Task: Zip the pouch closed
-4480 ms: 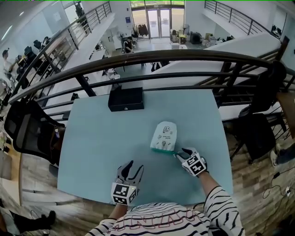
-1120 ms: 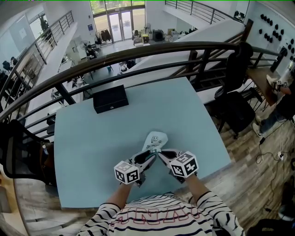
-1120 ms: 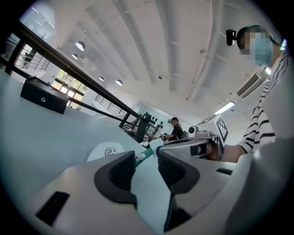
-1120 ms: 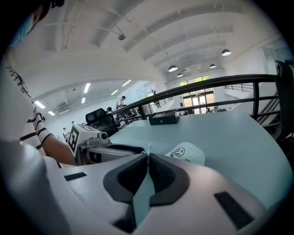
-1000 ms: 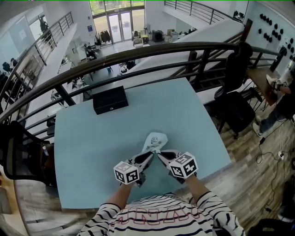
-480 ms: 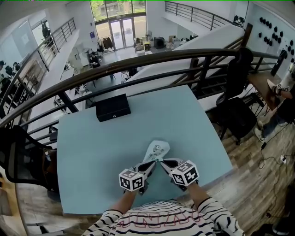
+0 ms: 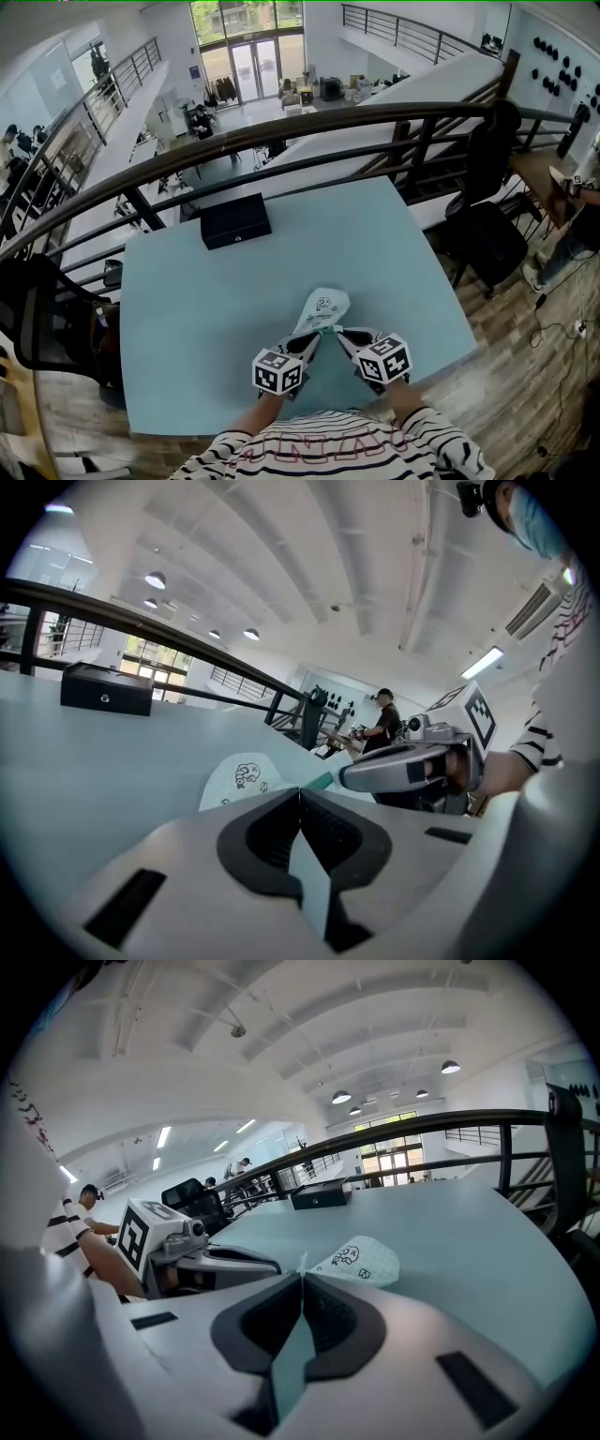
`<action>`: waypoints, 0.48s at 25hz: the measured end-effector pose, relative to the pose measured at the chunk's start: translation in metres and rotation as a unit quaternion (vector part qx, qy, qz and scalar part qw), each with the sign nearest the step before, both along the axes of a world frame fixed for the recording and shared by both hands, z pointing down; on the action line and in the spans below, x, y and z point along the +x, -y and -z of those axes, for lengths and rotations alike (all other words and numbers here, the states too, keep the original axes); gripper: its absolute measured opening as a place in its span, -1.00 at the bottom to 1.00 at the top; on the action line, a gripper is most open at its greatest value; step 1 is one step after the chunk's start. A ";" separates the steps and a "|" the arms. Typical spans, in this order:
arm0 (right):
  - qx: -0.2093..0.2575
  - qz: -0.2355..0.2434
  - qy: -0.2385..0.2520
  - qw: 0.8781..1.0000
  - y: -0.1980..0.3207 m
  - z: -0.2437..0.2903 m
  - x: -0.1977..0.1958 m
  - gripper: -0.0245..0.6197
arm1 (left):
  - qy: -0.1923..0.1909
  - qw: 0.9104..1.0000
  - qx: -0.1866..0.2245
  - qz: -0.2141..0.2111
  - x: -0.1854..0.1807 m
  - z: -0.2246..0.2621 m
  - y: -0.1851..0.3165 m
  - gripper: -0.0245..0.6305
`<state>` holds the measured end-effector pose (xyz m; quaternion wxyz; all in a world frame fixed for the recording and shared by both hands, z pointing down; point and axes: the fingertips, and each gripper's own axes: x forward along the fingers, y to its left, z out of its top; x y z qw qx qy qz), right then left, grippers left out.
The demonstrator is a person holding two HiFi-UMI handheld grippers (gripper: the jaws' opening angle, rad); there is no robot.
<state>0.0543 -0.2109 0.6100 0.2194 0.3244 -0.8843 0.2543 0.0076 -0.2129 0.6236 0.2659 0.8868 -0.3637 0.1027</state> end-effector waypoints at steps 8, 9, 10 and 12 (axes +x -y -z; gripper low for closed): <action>0.003 -0.023 0.001 1.000 0.004 -0.002 0.016 -0.82 | 0.040 0.997 -0.024 0.054 -0.023 -0.020 0.006 -0.85; 0.003 -0.024 0.001 1.000 0.004 -0.002 0.018 -0.82 | 0.042 0.997 -0.025 0.060 -0.025 -0.021 0.007 -0.85; 0.003 -0.026 0.001 1.000 0.005 -0.002 0.020 -0.82 | 0.042 0.997 -0.025 0.065 -0.027 -0.021 0.008 -0.85; 0.004 -0.029 0.002 1.000 0.006 -0.001 0.023 -0.82 | 0.044 0.996 -0.028 0.077 -0.031 -0.021 0.009 -0.85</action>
